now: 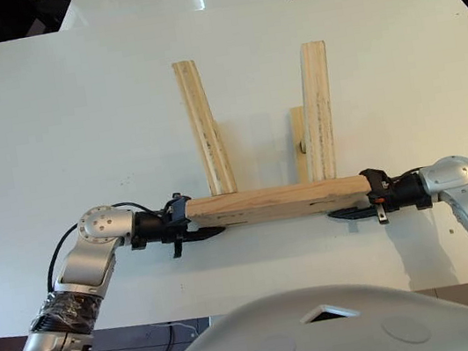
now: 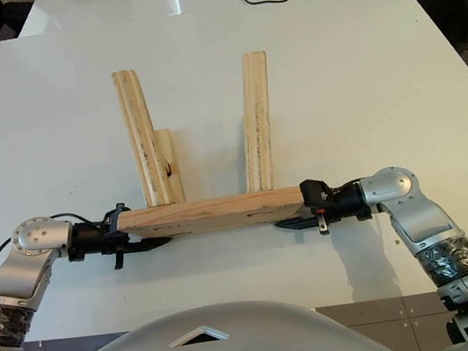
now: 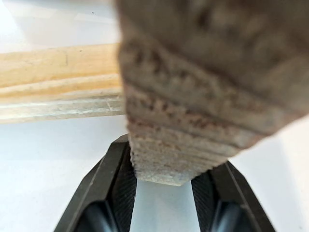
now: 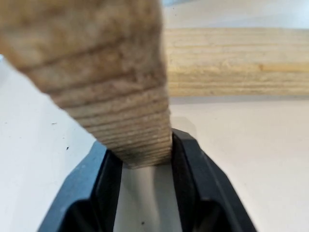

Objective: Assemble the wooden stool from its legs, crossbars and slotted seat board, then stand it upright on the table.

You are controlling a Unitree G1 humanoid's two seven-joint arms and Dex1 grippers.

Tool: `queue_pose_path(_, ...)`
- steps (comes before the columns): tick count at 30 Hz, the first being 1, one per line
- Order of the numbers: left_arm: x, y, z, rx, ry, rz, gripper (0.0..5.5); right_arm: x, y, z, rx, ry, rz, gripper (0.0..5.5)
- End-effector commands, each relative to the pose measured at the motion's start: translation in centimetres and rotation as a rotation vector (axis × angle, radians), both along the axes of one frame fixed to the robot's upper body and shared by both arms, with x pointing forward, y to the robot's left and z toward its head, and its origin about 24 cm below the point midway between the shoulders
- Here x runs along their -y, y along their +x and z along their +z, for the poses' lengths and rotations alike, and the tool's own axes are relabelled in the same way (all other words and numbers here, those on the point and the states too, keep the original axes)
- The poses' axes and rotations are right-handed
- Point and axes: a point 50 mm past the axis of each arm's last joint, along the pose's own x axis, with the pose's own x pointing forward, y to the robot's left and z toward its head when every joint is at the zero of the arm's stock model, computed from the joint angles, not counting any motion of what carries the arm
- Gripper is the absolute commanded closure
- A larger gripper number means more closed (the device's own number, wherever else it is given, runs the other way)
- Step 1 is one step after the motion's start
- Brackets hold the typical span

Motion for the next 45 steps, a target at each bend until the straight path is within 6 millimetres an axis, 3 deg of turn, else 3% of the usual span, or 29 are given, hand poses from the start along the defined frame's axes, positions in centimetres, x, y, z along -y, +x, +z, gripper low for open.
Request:
queue_pose_path(1, 0.4, -0.3, 0.8, -0.037, -0.054, -0.010, 4.07, -0.1, -1.4, 0.5, -0.085, 0.025, 0.002, 4.12)
queue_pose_path(4, 0.9, -0.9, 2.5, -0.054, -0.110, -0.042, 4.07, -0.3, -2.7, 2.0, -0.128, 0.091, -0.018, 4.12)
queue_pose_path(9, 1.4, -2.2, 7.1, -0.130, -0.273, -0.071, 4.07, -0.9, -4.7, 6.8, -0.199, 0.294, -0.057, 4.12)
queue_pose_path(15, 2.6, -2.6, 12.6, -0.181, -0.541, -0.102, 4.07, -1.7, -4.6, 13.5, -0.153, 0.619, -0.108, 4.12)
queue_pose_path(19, 3.1, -2.1, 15.0, -0.191, -0.684, -0.090, 4.07, -2.5, -3.9, 16.0, -0.130, 0.813, -0.141, 4.12)
queue_pose_path(23, 3.1, 0.0, 16.7, -0.208, -0.837, 0.016, 4.07, -3.1, -3.3, 16.6, -0.130, 0.946, -0.204, 4.12)
queue_pose_path(27, 4.1, 1.8, 17.2, -0.215, -0.859, 0.122, 4.07, -4.0, -2.7, 17.0, -0.124, 1.016, -0.252, 4.12)
queue_pose_path(37, 5.1, 6.0, 18.1, -0.254, -0.882, 0.433, 4.05, -5.4, -0.6, 15.8, -0.087, 0.978, -0.491, 4.10)
queue_pose_path(41, 5.4, 6.7, 18.0, -0.253, -0.895, 0.546, 4.03, -5.5, 0.5, 15.3, -0.076, 0.930, -0.618, 4.05)
queue_pose_path(45, 6.0, 8.2, 16.3, -0.217, -0.746, 0.787, 3.95, -6.0, 1.5, 14.7, -0.107, 0.876, -0.743, 4.03)
